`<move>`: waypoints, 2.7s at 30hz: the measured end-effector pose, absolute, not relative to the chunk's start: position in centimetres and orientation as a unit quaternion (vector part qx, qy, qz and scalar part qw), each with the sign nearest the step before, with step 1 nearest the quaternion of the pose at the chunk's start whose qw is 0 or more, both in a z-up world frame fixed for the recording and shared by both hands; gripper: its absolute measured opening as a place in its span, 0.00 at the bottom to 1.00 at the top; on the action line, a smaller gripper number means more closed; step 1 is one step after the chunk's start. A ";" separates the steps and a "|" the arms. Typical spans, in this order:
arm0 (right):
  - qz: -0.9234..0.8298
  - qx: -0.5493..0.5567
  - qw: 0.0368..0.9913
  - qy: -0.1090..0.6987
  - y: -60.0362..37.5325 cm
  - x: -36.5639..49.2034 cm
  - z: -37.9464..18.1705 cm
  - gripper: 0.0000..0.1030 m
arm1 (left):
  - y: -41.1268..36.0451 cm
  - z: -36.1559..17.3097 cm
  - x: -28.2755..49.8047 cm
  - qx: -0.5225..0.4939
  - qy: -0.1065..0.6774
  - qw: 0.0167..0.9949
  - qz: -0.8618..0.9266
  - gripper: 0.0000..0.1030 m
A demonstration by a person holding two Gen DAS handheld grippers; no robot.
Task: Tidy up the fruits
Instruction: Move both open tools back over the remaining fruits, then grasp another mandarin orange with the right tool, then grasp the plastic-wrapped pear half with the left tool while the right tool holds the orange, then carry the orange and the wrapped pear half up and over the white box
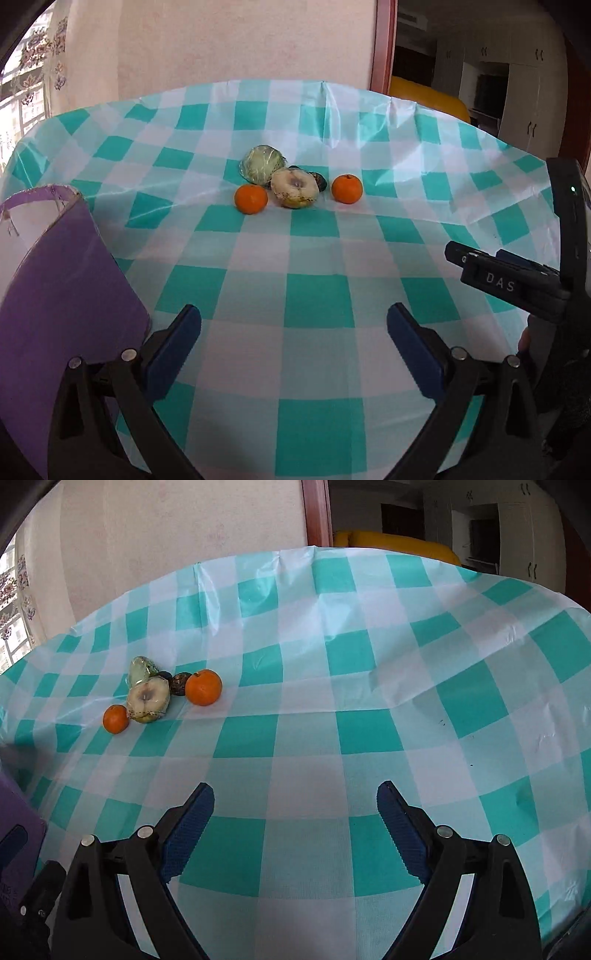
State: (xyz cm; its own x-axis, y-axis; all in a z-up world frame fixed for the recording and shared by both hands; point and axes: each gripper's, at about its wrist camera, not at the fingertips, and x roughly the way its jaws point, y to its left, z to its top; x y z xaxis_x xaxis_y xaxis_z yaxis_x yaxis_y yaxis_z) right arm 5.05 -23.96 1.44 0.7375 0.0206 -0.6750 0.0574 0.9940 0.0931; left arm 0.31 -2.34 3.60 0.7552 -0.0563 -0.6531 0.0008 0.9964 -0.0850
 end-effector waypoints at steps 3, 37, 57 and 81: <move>0.012 0.062 0.922 0.381 -24.1 7.2 1.0 0.84 | -0.6 3.1 3.1 -0.092 0.351 0.932 0.010 0.98; 0.144 0.193 0.893 0.381 -21.8 22.5 0.6 0.43 | -2.5 1.0 12.5 -0.111 0.416 0.902 -0.014 0.97; 0.162 0.229 0.893 0.352 -23.9 22.0 0.7 0.43 | -5.6 0.6 23.5 -0.028 0.440 0.895 0.069 0.59; 0.113 0.230 0.903 0.345 -24.7 21.4 0.6 0.43 | -1.7 0.7 6.7 -0.173 0.386 0.906 0.001 0.59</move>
State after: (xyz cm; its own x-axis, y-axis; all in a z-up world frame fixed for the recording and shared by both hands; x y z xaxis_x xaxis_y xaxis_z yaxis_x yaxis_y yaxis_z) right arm 21.44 -24.72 0.59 0.7371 0.3627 -0.5702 -0.0452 0.8683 0.4939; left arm 6.68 -1.71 0.73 0.7017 -0.1321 -0.7001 -0.1355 0.9400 -0.3132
